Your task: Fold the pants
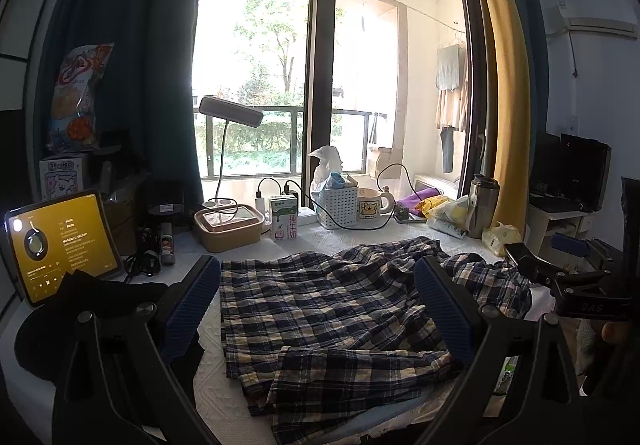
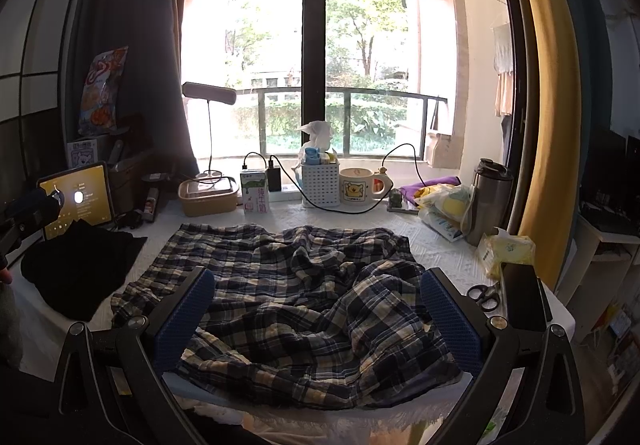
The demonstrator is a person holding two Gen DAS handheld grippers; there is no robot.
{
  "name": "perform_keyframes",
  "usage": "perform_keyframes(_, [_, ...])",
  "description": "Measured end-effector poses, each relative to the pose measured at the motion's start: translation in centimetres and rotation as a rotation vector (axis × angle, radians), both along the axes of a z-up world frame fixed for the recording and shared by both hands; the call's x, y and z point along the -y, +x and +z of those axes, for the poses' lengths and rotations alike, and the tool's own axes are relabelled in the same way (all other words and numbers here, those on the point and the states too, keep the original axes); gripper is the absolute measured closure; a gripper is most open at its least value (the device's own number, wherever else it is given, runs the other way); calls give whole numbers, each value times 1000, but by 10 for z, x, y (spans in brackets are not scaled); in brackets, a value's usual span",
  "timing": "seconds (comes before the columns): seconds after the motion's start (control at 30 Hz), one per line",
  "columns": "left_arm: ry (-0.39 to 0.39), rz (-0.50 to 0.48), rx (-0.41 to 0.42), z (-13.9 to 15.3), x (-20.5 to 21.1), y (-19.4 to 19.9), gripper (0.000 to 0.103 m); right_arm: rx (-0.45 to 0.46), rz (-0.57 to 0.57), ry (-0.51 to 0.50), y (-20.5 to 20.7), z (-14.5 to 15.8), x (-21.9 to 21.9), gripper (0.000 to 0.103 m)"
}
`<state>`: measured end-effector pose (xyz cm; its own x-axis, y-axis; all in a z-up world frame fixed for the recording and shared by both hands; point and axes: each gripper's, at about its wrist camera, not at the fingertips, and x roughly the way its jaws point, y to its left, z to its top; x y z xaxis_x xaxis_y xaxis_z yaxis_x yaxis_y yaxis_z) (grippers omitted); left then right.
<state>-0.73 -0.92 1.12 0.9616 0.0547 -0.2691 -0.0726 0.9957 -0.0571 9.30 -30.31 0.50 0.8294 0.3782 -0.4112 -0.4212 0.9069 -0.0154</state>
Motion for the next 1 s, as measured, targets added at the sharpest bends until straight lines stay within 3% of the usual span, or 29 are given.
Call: perform_keyframes(1.0, [10, -15, 1, 5, 4, -1, 6, 10, 8, 1, 0, 4, -8, 0])
